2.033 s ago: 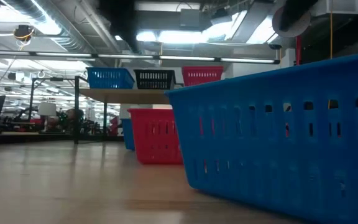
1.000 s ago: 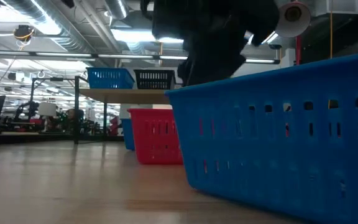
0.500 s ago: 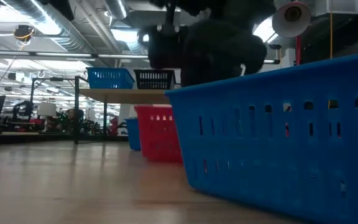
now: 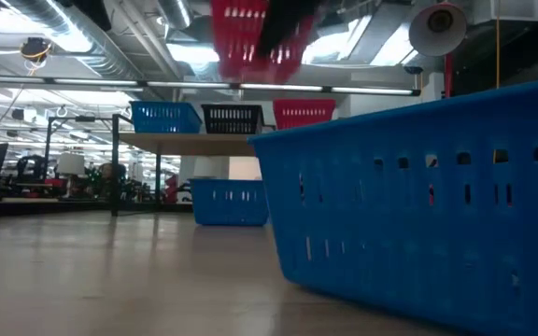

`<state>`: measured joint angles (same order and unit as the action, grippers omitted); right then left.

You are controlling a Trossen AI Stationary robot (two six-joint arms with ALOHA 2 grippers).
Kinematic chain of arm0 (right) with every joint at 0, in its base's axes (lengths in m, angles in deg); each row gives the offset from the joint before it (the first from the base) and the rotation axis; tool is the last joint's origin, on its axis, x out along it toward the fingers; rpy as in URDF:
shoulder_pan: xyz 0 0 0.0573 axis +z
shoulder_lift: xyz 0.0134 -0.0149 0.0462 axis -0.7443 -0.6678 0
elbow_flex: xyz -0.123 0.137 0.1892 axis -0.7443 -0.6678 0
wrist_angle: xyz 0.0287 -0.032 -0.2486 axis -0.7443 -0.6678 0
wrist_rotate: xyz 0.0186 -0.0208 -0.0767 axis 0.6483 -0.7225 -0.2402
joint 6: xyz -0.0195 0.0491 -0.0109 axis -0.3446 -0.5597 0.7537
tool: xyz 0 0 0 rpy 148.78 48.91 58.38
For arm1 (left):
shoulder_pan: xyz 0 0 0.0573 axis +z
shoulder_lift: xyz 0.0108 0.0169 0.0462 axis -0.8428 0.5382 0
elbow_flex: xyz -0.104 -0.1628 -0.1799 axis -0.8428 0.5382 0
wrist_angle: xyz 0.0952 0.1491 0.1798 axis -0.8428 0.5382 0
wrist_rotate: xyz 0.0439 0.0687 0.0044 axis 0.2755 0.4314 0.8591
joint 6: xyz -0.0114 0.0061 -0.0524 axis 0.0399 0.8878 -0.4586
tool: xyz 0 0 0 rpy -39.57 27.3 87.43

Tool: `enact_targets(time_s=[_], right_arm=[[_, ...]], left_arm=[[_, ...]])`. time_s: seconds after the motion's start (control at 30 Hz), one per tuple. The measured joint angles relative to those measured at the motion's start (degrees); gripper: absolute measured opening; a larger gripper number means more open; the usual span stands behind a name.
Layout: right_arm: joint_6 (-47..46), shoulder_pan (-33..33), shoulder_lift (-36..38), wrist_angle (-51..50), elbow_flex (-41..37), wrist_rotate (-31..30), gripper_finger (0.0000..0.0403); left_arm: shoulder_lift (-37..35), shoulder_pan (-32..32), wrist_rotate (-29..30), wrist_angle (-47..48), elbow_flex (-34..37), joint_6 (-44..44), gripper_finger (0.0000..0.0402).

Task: Stack baskets on shelf by color
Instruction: Stack the red bin on top of the red bins on the shelf

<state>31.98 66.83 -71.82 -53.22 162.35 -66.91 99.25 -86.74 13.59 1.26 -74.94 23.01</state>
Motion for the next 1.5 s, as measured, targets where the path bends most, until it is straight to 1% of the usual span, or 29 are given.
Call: enact_targets(time_s=[0.07,0.13,0.17,0.27,0.3,0.33,0.4,0.5,0.57,0.63,0.7,0.8,0.87,0.93,1.07,1.13,1.33,1.4,1.5], right_arm=[[2.7,-1.1,0.1,-7.0,5.6,-7.4,0.0001],[4.7,-3.3,0.1,-12.1,10.6,-11.7,0.0001],[5.8,-4.8,0.1,-14.2,13.1,-12.6,0.0001],[9.2,-10.7,0.1,-18.4,20.0,-12.4,0.0000],[10.6,-13.1,0.3,-18.6,21.1,-11.7,0.0000],[12.8,-15.4,1.2,-17.4,20.4,-10.6,0.0000],[16.1,-20.7,2.8,-15.4,18.6,-6.0,0.0000],[16.4,-28.3,3.8,-14.3,17.7,2.8,0.0000],[16.9,-32.3,3.8,-13.6,17.2,6.5,0.0000],[18.1,-35.1,3.7,-12.5,16.5,8.3,0.0000],[19.2,-37.0,3.7,-11.1,16.2,8.5,0.0000],[20.5,-38.8,3.7,-10.5,16.0,8.5,0.0000],[21.1,-39.3,3.7,-10.3,16.0,9.8,0.0000],[22.2,-39.7,3.7,-10.6,16.0,12.6,0.0000],[23.9,-41.1,3.7,-12.3,16.0,20.7,0.0000],[23.4,-41.6,3.7,-13.0,16.0,22.9,0.0000],[23.1,-41.4,3.7,-14.7,15.7,23.7,0.0000],[20.9,-41.5,3.8,-15.3,14.6,23.7,0.0000],[20.6,-41.5,3.7,-16.0,12.5,23.6,0.0000]], left_arm=[[0.0,0.0,0.0,0.1,0.0,0.0,0.0054],[0.0,0.0,0.0,0.1,0.0,0.3,0.0054],[0.0,0.0,0.0,0.1,0.0,0.4,0.0054],[0.0,0.0,0.0,0.1,0.0,0.5,0.0054],[0.0,0.0,0.0,0.1,0.0,0.8,0.0054],[0.0,0.0,0.0,0.1,0.0,1.4,0.0054],[0.0,0.0,0.0,0.2,0.0,1.9,0.0054],[0.0,0.0,0.0,0.2,0.0,1.9,0.0054],[0.0,0.0,0.0,0.2,0.0,1.9,0.0054],[0.0,0.0,0.0,0.2,0.0,1.9,0.0054],[0.0,0.0,0.0,0.2,0.0,2.0,0.0054],[0.0,0.0,0.0,0.2,0.0,2.0,0.0054],[0.0,0.0,0.0,0.2,0.0,2.0,0.0054],[0.0,0.0,0.0,0.1,0.0,2.0,0.0054],[0.0,0.0,0.0,0.1,0.0,1.9,0.0054],[0.0,0.0,0.0,0.1,0.0,1.9,0.0054],[0.0,0.0,0.0,0.1,0.0,1.9,0.0054],[0.0,0.0,0.0,0.1,0.0,1.9,0.0054],[0.0,0.0,0.0,0.1,0.0,1.9,0.0054]])
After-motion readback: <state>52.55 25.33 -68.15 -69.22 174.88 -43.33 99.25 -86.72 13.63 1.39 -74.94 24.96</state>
